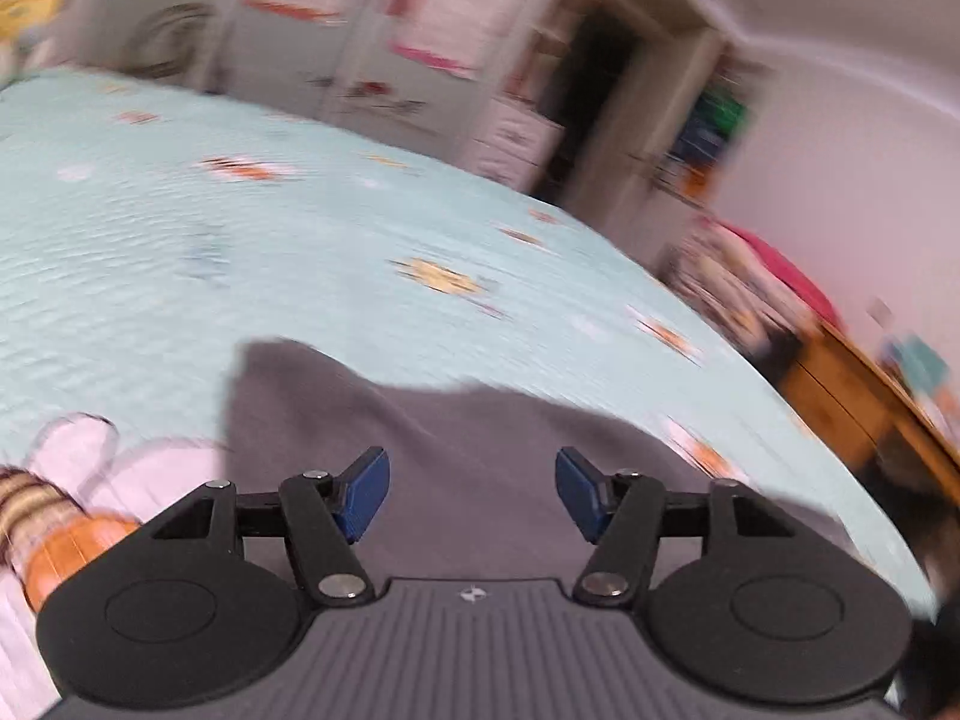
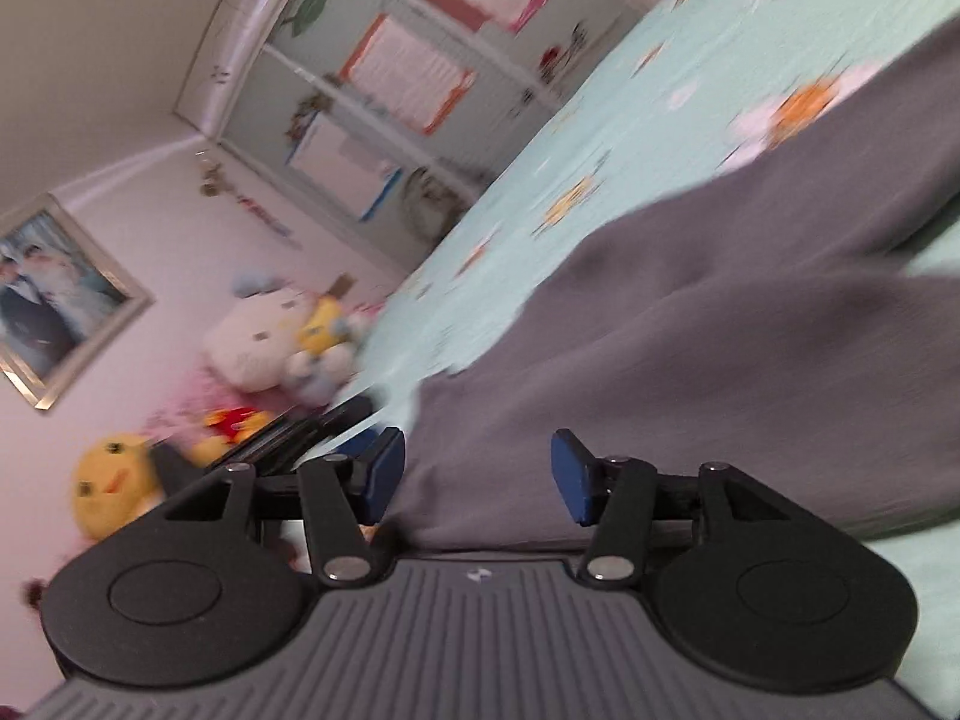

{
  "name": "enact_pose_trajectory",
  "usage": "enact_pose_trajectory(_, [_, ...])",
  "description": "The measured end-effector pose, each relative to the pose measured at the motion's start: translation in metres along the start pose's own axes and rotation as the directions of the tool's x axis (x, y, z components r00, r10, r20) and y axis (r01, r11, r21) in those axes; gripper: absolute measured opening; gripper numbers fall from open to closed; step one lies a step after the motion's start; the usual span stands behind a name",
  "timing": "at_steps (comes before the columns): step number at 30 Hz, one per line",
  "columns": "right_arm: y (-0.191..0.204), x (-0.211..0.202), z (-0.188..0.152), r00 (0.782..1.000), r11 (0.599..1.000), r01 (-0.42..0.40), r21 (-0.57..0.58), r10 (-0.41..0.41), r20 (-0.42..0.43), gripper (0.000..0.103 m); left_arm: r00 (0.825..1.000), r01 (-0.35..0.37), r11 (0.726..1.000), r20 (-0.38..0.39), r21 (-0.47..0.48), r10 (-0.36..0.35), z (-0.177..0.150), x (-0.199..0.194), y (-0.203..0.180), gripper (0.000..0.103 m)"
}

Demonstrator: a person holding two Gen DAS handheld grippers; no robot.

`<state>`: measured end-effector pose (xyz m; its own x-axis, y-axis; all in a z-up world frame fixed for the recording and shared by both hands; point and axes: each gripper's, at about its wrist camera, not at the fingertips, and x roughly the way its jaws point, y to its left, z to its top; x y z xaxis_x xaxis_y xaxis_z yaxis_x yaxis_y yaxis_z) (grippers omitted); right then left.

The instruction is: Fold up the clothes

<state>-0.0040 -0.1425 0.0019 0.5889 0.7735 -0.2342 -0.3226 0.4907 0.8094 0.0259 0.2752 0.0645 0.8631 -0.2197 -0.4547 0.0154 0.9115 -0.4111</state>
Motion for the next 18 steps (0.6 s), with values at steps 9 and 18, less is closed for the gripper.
enact_pose_trajectory(9, [0.012,0.078,-0.026,0.996,0.993,-0.007,-0.116,-0.003,-0.087,0.060,0.967,-0.241,0.958,-0.042,0.152,0.250,0.004,0.071,0.038,0.061])
enact_pose_trajectory(18, [0.003,0.072,-0.028,0.991,0.987,-0.113,-0.111,0.105,-0.081,0.069,0.973,-0.213,0.969,-0.064,0.123,0.222,0.016,0.076,0.043,0.062])
